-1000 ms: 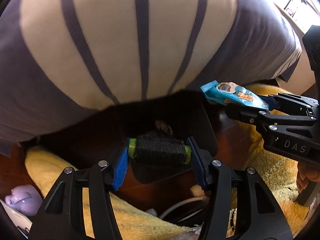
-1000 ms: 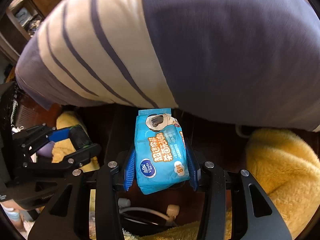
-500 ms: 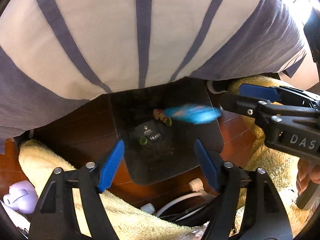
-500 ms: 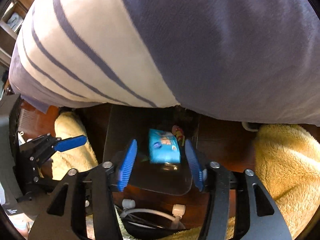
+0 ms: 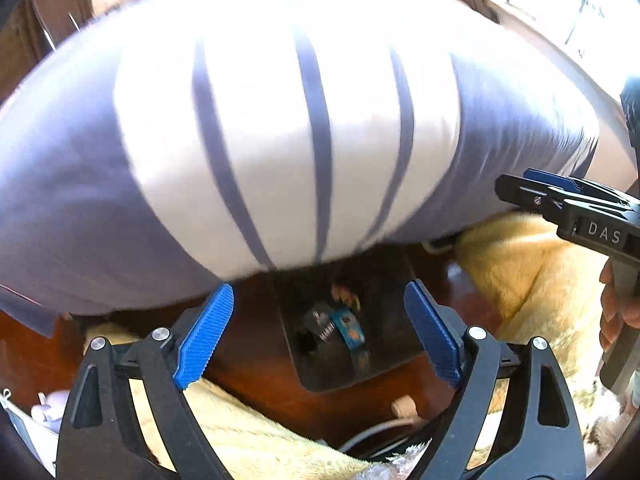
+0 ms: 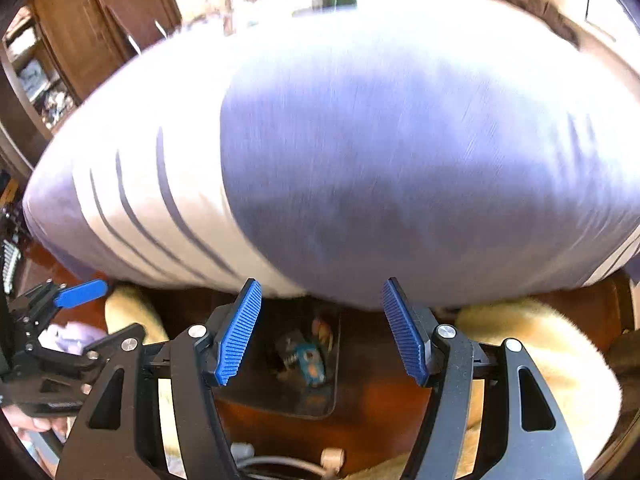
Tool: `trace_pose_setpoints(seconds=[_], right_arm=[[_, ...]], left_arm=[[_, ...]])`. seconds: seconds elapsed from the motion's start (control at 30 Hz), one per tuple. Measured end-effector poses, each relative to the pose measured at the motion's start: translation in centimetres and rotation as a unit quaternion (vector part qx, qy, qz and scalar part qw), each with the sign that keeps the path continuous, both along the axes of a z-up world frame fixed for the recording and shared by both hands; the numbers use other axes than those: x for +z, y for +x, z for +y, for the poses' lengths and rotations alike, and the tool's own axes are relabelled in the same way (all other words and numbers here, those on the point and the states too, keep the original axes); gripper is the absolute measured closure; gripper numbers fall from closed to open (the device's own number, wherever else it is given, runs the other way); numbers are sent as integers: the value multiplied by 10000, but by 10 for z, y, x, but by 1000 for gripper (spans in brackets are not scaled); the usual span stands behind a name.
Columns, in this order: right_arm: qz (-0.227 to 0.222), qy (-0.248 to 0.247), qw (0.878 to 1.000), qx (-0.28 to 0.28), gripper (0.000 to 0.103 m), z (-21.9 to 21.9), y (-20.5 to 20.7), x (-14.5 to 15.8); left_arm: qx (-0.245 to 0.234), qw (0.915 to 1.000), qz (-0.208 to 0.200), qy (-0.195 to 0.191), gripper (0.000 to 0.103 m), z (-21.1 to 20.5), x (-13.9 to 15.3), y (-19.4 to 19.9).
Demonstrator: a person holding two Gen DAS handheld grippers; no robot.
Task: Collect trash
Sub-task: 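Grasp the white tape strip with the left tool while the right tool grasps the crumpled cloth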
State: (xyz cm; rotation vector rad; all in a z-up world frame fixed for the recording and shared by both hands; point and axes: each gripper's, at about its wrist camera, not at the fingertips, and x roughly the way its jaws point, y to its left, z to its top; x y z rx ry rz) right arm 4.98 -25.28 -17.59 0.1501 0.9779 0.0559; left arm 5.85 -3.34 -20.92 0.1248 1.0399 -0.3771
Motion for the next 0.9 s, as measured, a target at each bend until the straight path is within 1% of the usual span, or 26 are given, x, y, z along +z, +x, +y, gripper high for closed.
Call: trace_pose_setpoints(seconds=[0.1, 0.2, 0.3, 0.4, 0.53, 0.63, 0.8, 0.9], right_arm=[[-353, -79, 9993, -18, 38, -5, 3, 28], [-574, -136, 9983, -25, 38, -7, 11, 47], [-740, -165, 9971, 7, 38, -5, 26, 63], [-861, -166, 9961, 70, 38, -1, 43, 75], [-935, 22, 9954, 192, 38, 2, 74, 81], [-968, 55, 9949, 267, 38, 13, 96, 83], [-925, -45, 9948, 424, 38, 26, 145, 83], [-904, -15, 9947, 493, 38, 30, 161, 84]], left_arm=[[86, 9993, -347, -60, 20, 8, 27, 3], [179, 9976, -658, -84, 18, 17, 54, 12], [317, 9957, -865, -54, 18, 24, 69, 28], [415, 9943, -977, -46, 18, 31, 83, 47], [455, 9934, -1047, -93, 18, 32, 92, 73], [446, 9934, -1047, -118, 18, 27, 97, 92], [362, 9946, -971, -106, 19, 14, 94, 121], [282, 9951, -941, -76, 19, 7, 92, 134]])
